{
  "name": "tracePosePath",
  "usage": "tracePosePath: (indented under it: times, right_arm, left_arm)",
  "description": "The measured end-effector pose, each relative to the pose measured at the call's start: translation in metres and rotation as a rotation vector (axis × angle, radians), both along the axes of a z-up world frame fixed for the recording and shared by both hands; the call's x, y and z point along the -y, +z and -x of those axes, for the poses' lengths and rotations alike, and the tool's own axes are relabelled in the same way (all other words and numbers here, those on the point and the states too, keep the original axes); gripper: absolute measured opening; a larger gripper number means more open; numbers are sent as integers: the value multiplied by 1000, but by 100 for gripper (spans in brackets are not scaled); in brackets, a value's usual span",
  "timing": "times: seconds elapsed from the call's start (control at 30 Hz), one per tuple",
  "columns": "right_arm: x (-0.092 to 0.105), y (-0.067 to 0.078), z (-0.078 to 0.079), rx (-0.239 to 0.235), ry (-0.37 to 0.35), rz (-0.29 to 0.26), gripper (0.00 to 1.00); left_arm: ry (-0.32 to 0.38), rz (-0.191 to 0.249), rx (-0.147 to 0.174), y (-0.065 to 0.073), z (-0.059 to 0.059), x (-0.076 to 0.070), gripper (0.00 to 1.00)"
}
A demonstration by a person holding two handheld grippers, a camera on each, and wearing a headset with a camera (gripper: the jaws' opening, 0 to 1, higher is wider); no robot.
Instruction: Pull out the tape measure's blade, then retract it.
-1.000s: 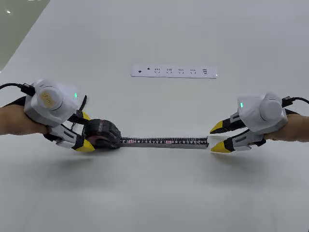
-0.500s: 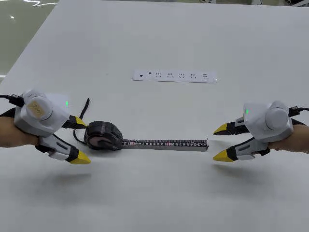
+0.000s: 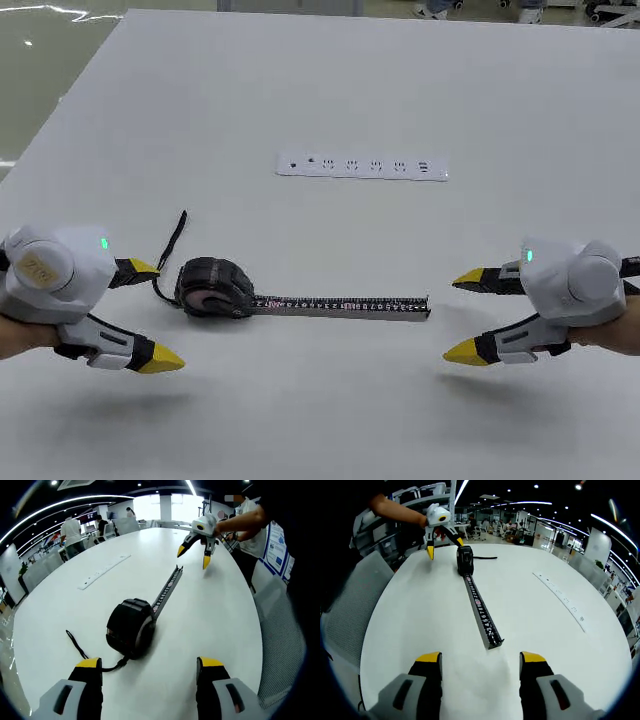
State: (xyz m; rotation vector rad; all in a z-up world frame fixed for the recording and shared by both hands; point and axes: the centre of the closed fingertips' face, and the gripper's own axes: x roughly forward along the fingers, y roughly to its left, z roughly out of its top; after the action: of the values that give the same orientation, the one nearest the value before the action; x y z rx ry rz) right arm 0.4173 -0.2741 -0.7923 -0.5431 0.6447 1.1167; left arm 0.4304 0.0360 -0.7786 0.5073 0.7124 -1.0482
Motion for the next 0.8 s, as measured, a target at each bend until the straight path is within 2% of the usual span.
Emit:
tracePosePath:
  times: [0.17, 0.33, 0.43, 0.47, 0.5, 0.57, 0.67, 0.8]
  right_arm:
    - [1, 3, 6, 15, -42, -22, 67]
    - [0, 5, 8, 17, -51, -31, 70]
    - [2, 8, 9, 34, -87, -53, 71]
    - [2, 11, 17, 43, -119, -75, 72]
    - [2, 11, 18, 41, -137, -85, 73]
    - [1, 12, 22, 44, -151, -95, 74]
    - [1, 14, 27, 53, -188, -116, 75]
    - [-1, 14, 36, 56, -213, -127, 77]
  left_arm:
    - [44, 45, 27, 7, 5, 1, 75]
    - [55, 51, 33, 8, 5, 1, 76]
    - [87, 83, 53, 12, 8, 2, 77]
    - [137, 126, 72, 17, 14, 4, 77]
    - [149, 143, 75, 18, 17, 6, 77]
    - [170, 148, 87, 18, 20, 6, 78]
    - [213, 182, 97, 21, 26, 8, 78]
    - [246, 196, 92, 20, 38, 8, 78]
